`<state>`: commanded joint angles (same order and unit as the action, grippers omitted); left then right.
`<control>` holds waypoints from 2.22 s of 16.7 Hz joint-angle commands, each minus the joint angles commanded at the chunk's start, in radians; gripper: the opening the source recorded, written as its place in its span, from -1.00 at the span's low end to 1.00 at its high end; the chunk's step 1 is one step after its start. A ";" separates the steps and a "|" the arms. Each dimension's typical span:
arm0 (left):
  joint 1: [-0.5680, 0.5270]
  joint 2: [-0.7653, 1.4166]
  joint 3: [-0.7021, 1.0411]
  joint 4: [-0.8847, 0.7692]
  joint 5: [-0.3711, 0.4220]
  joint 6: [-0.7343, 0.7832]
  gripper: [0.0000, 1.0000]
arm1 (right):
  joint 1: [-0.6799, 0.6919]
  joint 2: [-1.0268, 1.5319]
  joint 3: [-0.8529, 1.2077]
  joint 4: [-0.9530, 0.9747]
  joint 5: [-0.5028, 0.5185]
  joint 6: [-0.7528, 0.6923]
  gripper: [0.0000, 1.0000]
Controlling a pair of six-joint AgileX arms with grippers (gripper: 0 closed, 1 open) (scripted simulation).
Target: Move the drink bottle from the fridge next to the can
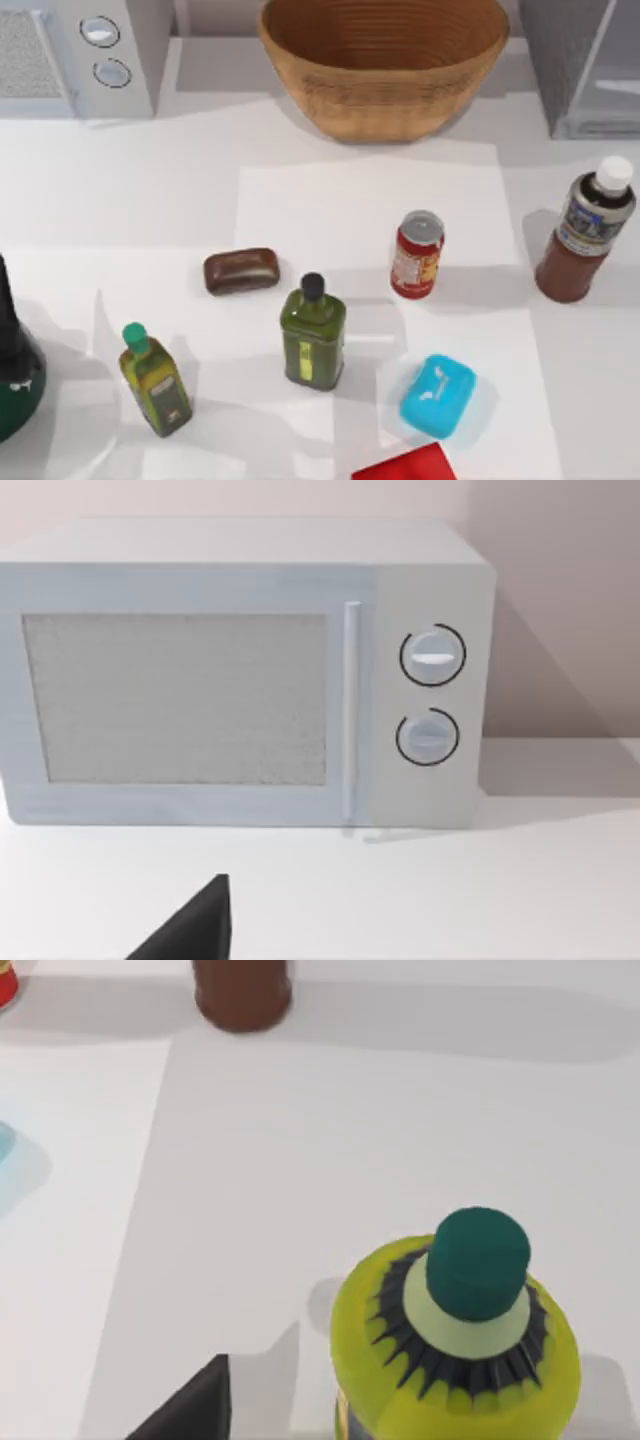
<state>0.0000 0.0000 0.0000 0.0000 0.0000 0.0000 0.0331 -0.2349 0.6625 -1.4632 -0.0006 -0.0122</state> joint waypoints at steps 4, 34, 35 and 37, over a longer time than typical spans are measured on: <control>0.000 0.000 0.000 0.000 0.000 0.000 1.00 | -0.103 0.103 0.062 -0.022 -0.059 -0.104 1.00; 0.000 0.000 0.000 0.000 0.000 0.000 1.00 | -1.840 2.058 0.675 -0.037 -0.944 -2.049 1.00; 0.000 0.000 0.000 0.000 0.000 0.000 1.00 | -1.833 2.058 0.674 -0.026 -0.943 -2.039 1.00; 0.000 0.000 0.000 0.000 0.000 0.000 1.00 | -1.800 2.060 0.672 0.021 -0.938 -1.989 1.00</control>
<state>0.0000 0.0000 0.0000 0.0000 0.0000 0.0000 -1.7668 1.8250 1.3345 -1.4421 -0.9384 -2.0010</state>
